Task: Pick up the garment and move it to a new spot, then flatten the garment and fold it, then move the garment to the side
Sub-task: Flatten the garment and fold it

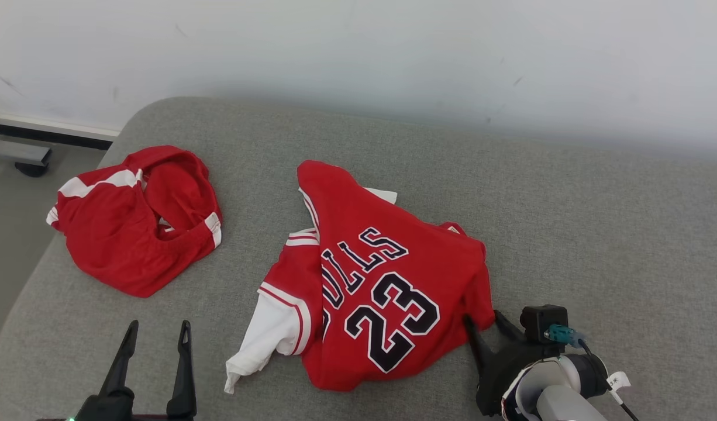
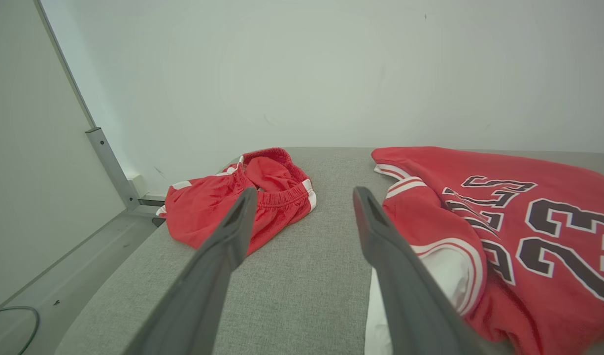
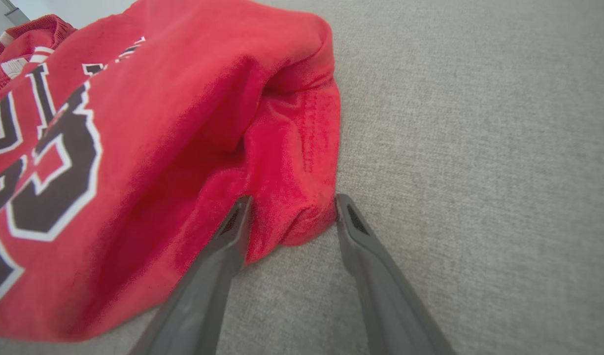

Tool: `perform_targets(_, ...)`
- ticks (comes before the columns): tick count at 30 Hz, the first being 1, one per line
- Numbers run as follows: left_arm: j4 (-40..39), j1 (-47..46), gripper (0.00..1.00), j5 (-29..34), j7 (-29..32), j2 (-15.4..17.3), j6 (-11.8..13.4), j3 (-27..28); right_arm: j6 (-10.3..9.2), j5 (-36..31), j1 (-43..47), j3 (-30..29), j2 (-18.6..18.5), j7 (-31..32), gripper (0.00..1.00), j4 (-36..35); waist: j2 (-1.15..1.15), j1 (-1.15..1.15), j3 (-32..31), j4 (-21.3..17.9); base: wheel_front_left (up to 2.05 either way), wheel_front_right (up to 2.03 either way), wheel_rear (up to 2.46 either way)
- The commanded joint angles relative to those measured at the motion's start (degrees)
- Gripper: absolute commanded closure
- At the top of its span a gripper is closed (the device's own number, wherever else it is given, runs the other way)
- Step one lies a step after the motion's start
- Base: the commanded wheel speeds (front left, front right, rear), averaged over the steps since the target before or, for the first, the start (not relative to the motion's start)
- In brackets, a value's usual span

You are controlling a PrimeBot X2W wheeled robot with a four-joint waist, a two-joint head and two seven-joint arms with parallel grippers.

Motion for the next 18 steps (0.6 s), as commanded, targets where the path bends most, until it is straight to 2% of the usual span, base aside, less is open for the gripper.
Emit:
perform_targets(1, 0.3, -0.4, 0.0, 0.8, -0.2, -0.4, -0.3, 0.5, -0.13, 0.8, -0.5, 0.5, 0.1, -0.3, 1.0, 1.1, 0.0, 0.0, -0.1, -0.1, 0.0, 0.0, 0.0)
perform_targets(4, 0.5, 0.4, 0.0, 1.2, -0.2, -0.9, -0.8, 1.7, -0.13, 2.1, -1.6, 1.0, -0.7, -2.5, 1.0, 2.6, 0.0, 0.0, -0.4, -0.9, 0.0, 0.0, 0.0)
perform_targets(8, 0.6, 1.4, 0.0, 1.8, -0.2, -1.9, -1.5, 3.2, -0.13, 3.1, -2.4, 0.7, -3.8, -5.6, 1.0, 1.8, 0.0, 0.0, -1.3, -2.9, 0.0, 0.0, 0.0)
perform_targets(14, 0.8, 2.4, 0.0, 2.4, -0.2, -2.9, -2.4, 4.6, -0.13, 3.1, 0.9, -2.9, -9.7, -6.8, 1.0, -3.9, 0.0, 0.0, -2.4, -6.1, 0.0, 0.0, 0.0)
perform_targets(15, 0.8, 2.4, 0.0, 2.4, -0.2, -2.9, -2.4, 4.6, -0.13, 3.1, 0.9, -2.9, -9.7, -6.8, 1.0, -3.9, 0.0, 0.0, -2.4, -6.1, 0.0, 0.0, 0.0)
perform_targets(18, 0.8, 2.9, 0.0, 2.8, -0.2, -3.4, -2.8, 5.1, -0.13, 3.0, 3.4, -6.5, -12.5, -6.9, 1.0, -7.2, 0.0, 0.0, -2.8, -7.6, 0.0, 0.0, 0.0)
